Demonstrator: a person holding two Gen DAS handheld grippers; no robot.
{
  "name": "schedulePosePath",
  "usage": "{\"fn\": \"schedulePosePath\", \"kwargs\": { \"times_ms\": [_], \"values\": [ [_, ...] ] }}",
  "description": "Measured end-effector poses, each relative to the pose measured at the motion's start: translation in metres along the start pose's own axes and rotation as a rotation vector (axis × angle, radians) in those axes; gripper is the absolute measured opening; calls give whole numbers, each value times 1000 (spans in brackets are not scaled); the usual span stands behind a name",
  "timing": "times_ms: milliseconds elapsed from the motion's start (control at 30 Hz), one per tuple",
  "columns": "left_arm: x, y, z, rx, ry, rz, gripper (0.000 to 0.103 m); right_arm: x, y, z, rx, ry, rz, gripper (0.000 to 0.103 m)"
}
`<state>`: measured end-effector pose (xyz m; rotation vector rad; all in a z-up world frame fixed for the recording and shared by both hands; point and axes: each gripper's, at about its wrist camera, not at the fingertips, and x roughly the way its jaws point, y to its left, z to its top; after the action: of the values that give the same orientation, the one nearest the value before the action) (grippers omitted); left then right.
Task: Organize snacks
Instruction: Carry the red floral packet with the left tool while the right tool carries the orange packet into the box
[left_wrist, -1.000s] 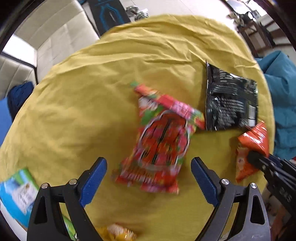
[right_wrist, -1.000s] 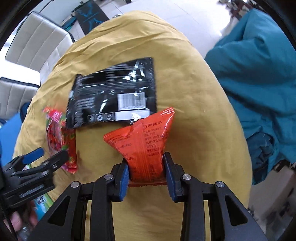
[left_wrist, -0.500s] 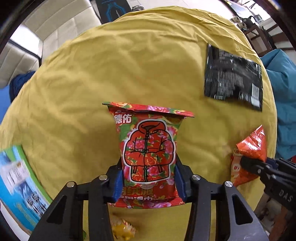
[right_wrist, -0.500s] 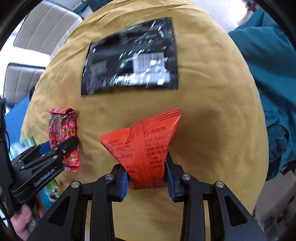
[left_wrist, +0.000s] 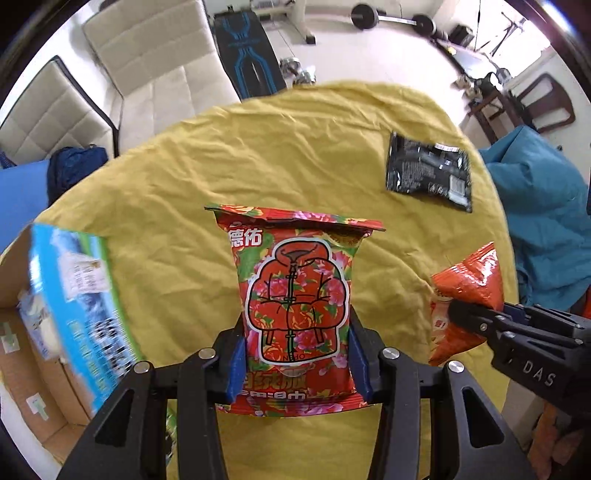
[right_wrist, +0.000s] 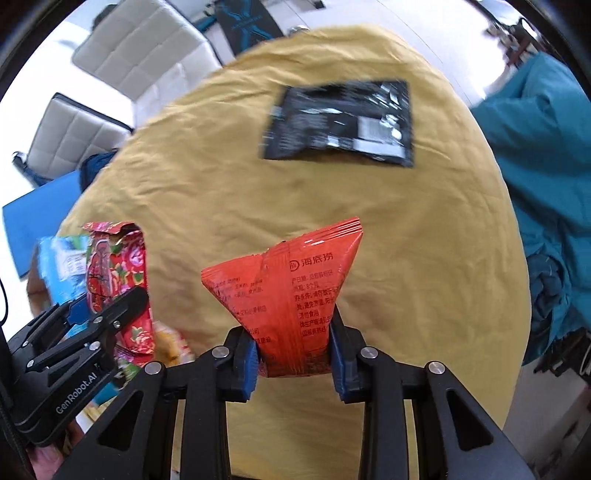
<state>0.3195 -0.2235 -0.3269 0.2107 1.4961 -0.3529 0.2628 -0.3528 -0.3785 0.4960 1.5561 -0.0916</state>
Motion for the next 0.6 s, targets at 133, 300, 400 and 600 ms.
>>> {"fn": "schedulePosePath", "kwargs": {
  "times_ms": [133,300,400,600],
  "values": [
    [-32,23,-23,-35,-54,-20,42,-25,32,-7,-46,-41,20,33],
    [-59,68,-36,-87,-122,-53,42,-67,65,-26,-108,-89,57,33],
    [-85,95,-48,-125,-155,-87,42,-85,81,-34,-139,-106,81,33],
    [-119,170,-82,-221,-200,-94,42,-95,162,-62,-226,-102,140,33]
  ]
}}
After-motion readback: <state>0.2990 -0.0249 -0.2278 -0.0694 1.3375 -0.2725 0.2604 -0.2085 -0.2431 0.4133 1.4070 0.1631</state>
